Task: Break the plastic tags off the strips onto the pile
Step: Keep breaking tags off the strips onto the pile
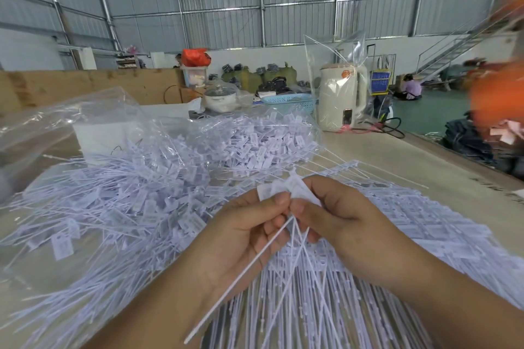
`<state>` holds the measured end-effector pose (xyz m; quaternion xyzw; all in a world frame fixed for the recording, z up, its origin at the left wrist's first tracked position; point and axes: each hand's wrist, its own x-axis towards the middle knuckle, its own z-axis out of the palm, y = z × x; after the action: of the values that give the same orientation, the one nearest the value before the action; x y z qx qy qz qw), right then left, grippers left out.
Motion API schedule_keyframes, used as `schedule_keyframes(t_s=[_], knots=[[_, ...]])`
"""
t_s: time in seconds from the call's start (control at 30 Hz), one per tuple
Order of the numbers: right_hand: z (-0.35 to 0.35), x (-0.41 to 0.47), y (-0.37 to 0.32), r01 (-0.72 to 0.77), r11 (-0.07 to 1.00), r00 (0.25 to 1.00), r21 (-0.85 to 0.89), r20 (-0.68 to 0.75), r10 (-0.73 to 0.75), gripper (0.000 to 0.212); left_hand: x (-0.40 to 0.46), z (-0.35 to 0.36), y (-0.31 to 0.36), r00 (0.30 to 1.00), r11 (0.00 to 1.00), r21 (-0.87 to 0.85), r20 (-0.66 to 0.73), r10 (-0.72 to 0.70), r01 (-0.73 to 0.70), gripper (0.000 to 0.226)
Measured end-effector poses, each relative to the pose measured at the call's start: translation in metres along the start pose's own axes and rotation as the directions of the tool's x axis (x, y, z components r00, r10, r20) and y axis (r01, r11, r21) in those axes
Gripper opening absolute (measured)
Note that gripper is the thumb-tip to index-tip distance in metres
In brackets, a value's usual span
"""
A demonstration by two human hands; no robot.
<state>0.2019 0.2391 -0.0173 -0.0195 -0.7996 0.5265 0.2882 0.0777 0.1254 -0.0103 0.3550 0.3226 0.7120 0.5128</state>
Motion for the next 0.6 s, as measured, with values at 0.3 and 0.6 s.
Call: schedule_keyframes(t_s=[0.3,0.6], knots=[[0.005,-0.002,0.005,0.018,0.999,0.997,-0.045,0.079,-0.015,0.026,0.002,0.015,-0.014,0.959,0.949,0.314,-0.275,0.071,0.019,0.032],[0.004,-0.003,0.002,-0.023,0.952,0.994,-0.305,0.092,0.053,0.041,0.000,0.013,-0.014,0.920,0.892,0.447,-0.323,0.223,-0.059,0.017]])
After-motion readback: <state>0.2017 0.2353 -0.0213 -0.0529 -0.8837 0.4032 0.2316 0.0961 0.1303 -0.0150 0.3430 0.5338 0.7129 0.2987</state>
